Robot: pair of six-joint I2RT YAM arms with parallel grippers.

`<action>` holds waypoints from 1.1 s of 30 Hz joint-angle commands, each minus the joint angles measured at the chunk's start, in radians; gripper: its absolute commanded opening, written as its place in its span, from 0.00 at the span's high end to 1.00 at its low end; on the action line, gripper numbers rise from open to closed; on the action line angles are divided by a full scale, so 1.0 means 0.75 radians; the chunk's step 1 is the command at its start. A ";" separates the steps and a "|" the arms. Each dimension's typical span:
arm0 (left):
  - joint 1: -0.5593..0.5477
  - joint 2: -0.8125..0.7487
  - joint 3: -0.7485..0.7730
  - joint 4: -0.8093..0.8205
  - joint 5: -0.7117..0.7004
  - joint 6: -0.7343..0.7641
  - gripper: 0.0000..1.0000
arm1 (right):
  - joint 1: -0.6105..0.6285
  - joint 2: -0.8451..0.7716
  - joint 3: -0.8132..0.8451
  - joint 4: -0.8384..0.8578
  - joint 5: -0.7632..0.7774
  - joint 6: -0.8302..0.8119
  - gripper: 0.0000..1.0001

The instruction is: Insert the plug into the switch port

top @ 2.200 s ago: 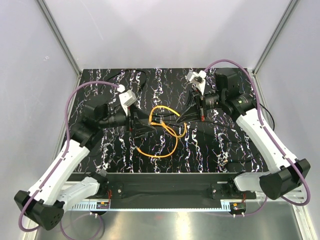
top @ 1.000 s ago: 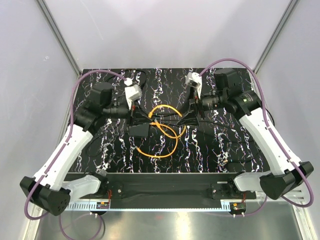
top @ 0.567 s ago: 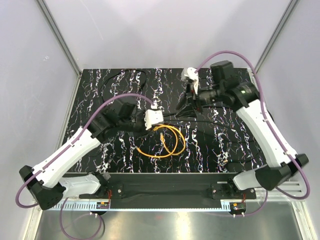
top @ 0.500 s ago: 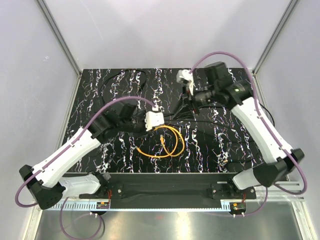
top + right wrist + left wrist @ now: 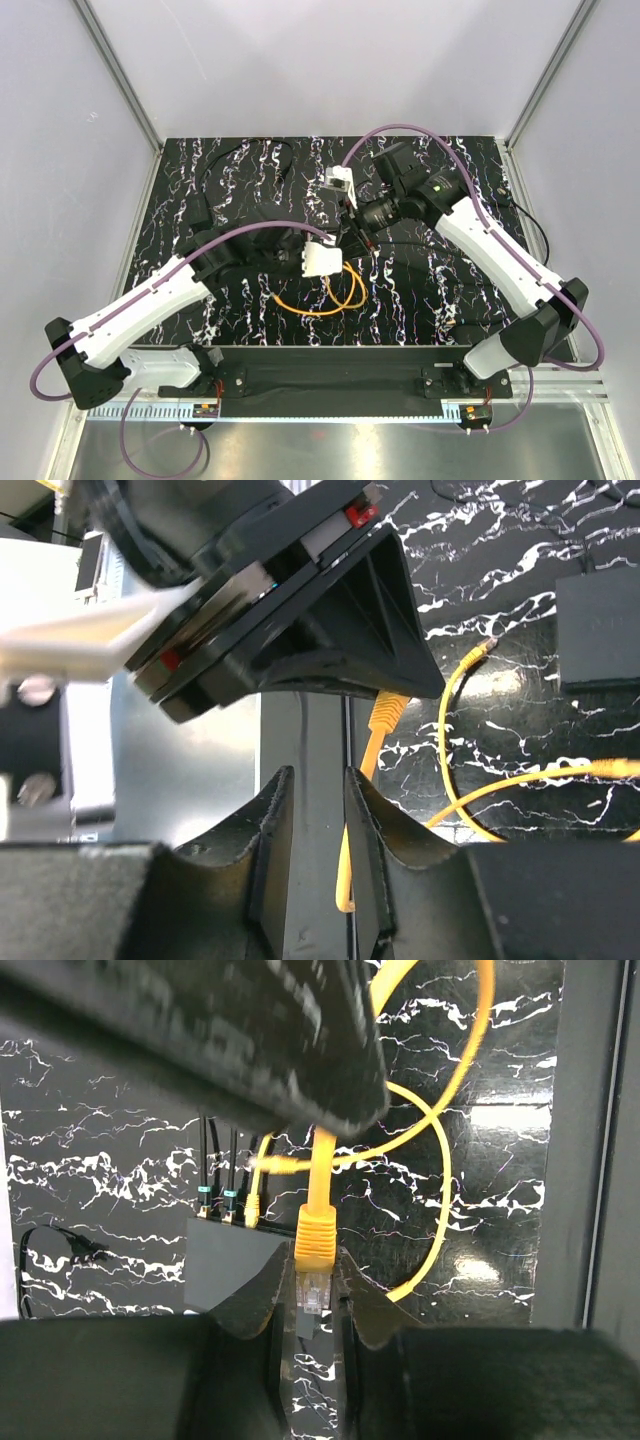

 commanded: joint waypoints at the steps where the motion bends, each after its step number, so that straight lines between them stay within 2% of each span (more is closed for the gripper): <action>1: -0.017 0.008 0.062 0.022 -0.048 0.035 1.00 | 0.027 0.023 0.002 0.020 0.050 0.009 0.67; 13: -0.046 0.002 0.058 0.053 -0.085 0.047 1.00 | 0.042 0.058 -0.063 0.058 0.009 0.093 0.67; 22: -0.048 -0.004 0.053 0.051 -0.068 0.049 1.00 | 0.044 0.082 -0.078 0.075 0.088 0.111 0.64; 23: -0.052 -0.004 0.054 0.047 -0.068 0.045 1.00 | 0.042 0.087 -0.074 0.069 0.092 0.111 0.67; 28: -0.052 0.000 0.056 0.038 -0.056 0.047 1.00 | 0.046 0.095 -0.064 0.065 0.070 0.105 0.69; 32: -0.054 -0.004 0.054 0.049 -0.060 0.041 1.00 | 0.046 0.095 -0.063 0.052 0.044 0.093 0.78; 33: -0.052 -0.004 0.054 0.053 -0.064 0.035 1.00 | 0.044 0.097 -0.063 0.046 0.029 0.076 0.85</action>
